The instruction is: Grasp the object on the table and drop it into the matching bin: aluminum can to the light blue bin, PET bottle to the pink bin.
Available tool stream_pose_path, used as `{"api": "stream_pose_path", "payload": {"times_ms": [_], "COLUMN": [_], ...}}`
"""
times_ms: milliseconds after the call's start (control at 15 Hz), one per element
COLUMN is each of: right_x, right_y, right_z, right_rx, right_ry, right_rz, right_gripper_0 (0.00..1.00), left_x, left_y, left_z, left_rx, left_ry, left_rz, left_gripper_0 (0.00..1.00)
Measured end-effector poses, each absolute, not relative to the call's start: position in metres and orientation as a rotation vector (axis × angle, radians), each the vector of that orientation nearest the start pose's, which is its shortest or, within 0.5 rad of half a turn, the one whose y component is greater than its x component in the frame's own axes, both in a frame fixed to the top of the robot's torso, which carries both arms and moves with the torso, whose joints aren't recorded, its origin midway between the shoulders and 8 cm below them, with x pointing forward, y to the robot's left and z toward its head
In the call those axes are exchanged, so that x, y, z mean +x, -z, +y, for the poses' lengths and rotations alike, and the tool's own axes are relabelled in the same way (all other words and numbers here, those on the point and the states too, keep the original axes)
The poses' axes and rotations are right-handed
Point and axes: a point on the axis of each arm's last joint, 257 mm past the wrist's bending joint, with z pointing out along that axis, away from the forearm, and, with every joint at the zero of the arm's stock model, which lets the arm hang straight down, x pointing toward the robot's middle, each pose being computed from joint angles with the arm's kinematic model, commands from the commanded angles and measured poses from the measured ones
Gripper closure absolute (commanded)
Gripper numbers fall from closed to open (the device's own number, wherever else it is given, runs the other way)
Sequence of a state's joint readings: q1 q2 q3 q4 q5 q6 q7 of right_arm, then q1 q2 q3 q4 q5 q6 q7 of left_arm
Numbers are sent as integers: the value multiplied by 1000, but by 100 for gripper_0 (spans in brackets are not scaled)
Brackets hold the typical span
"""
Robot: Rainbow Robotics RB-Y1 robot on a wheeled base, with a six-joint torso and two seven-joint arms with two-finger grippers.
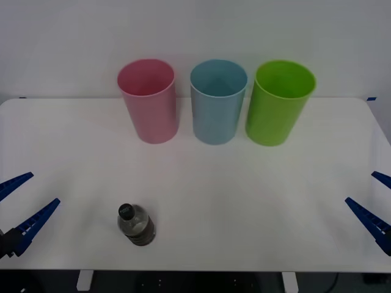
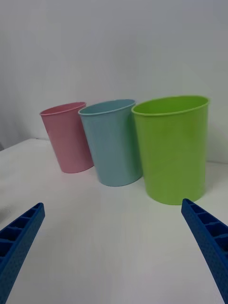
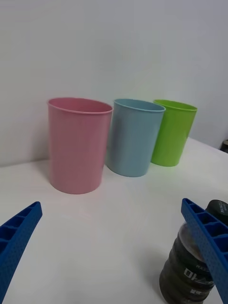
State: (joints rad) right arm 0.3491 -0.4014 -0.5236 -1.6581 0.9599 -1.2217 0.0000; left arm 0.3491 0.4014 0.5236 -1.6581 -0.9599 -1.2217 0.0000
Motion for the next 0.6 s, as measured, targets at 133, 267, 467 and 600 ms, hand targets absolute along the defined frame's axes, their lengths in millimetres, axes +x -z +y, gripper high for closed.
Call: {"api": "stream_pose_path", "payload": {"times_ms": [133, 267, 467, 600], "right_x": [342, 342, 342, 342], "right_y": [169, 169, 169, 169], "right_z": [-330, -330, -330, -330], "right_rx": [-465, -465, -465, -465], "right_ry": [-567, -567, -567, -567], "right_rz": [1441, 1441, 1441, 1441], "right_gripper_0": [0, 0, 0, 0], "left_x": [342, 342, 342, 342], "left_y": [169, 176, 177, 177], "left_z": [330, 329, 327, 327], "left_rx": [465, 429, 417, 421], "left_ry": [567, 580, 590, 587], "left_rz": [1441, 1445, 1437, 1438], "left_gripper_0": [0, 0, 0, 0]}}
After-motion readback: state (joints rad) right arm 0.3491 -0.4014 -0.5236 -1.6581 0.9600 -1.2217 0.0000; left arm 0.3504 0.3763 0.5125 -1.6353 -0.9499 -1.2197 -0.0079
